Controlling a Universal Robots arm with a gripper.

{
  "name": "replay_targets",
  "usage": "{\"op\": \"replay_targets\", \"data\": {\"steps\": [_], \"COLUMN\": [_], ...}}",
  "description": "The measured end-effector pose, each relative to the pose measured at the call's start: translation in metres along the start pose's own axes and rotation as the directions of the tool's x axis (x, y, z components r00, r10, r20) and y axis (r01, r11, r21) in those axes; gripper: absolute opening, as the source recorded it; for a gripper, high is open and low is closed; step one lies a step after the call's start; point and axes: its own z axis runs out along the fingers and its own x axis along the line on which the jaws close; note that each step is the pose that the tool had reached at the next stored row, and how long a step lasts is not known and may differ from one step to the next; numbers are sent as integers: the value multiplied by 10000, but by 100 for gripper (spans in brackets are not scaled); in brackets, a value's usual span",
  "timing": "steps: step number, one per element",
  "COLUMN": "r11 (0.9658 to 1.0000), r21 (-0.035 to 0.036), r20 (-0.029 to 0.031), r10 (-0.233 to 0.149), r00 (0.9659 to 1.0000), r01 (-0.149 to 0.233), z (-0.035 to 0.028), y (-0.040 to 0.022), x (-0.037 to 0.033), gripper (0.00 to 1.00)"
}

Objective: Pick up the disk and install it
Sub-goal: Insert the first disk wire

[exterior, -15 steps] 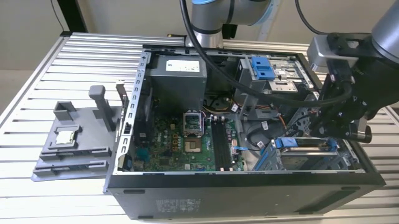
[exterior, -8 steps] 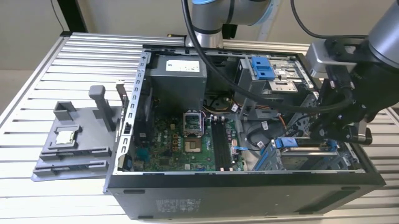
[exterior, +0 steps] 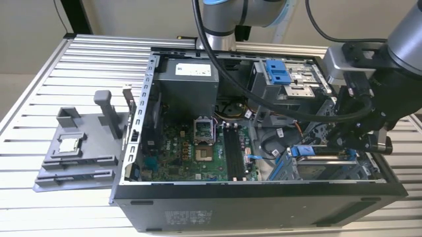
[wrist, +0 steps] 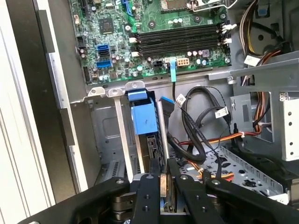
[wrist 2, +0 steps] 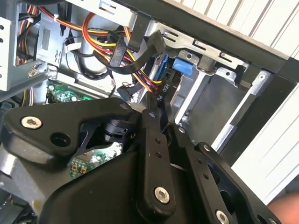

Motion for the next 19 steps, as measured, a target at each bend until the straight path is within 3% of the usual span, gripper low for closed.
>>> {"op": "replay_targets", "data": {"steps": [1, 4, 7, 8, 12, 13, 16, 17, 18, 19], "r11": [10000, 9999, 9998, 9998, 9995, 9994, 9990, 9989, 9988, 9988], "r21": [12, 94, 162, 176, 204, 220, 276, 294, 307, 314], "r20": [-70, -567, -983, -1066, -1276, -1416, -1940, -2072, -2159, -2207], "r10": [-7, -83, -110, -114, -202, -234, -281, -290, -295, -296], "r00": [10000, 9984, 9951, 9942, 9916, 9896, 9806, 9779, 9760, 9749], "r01": [7, 89, 127, 133, 230, 267, 341, 358, 369, 374], "z": [1, 0, 3, 6, 13, 13, 14, 16, 17, 21], "y": [1, 2, 10, 17, 38, 40, 43, 47, 52, 58], "x": [-5, -14, -57, -90, -182, -187, -198, -216, -245, -279], "gripper": [0, 0, 0, 0, 0, 0, 0, 0, 0, 0]}}
